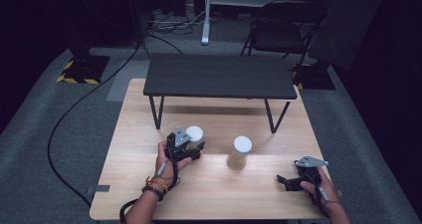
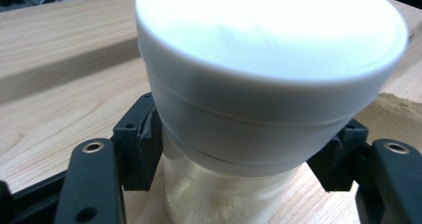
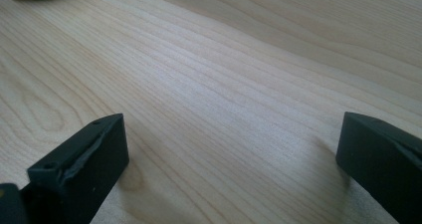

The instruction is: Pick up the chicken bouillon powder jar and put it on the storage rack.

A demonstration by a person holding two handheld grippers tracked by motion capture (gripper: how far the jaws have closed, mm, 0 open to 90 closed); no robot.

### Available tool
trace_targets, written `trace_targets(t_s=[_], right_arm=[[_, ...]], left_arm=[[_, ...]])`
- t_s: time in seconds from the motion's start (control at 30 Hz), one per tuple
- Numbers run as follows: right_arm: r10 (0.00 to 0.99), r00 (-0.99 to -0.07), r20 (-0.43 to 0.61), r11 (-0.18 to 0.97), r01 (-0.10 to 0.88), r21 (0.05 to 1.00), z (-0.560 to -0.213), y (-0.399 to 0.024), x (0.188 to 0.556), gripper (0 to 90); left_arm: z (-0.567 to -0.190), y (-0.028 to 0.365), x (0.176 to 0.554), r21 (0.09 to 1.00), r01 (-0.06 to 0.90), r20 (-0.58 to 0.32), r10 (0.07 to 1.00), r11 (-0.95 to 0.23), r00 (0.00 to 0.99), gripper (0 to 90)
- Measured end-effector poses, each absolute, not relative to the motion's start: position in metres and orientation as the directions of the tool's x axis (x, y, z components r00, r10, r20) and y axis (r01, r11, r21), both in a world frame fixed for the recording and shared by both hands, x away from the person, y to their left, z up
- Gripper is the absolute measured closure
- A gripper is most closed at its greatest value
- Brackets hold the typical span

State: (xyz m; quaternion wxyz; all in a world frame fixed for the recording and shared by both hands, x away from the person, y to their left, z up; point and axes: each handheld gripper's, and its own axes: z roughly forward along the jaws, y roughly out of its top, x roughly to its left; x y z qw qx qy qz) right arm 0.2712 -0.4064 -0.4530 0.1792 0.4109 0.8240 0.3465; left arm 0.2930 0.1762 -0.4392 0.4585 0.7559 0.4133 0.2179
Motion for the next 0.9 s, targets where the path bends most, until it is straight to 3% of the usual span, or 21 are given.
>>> trace_targets(t_s=[0.5, 0.9], right_arm=[[0.801, -0.598, -0.011, 0.422, 0.553, 0.718, -0.453, -0.406, 0.271, 0.0], [0.801, -0.598, -0.01, 0.422, 0.553, 0.718, -0.453, -0.406, 0.271, 0.0]], left_arm=[[-0.431, 0.169, 0.283, 0.882, 0.387, 0.011, 0.834, -0.268, 0.552, 35.1], [-0.41, 0.173, 0.272, 0.909, 0.346, -0.006, 0.823, -0.232, 0.568, 34.9]])
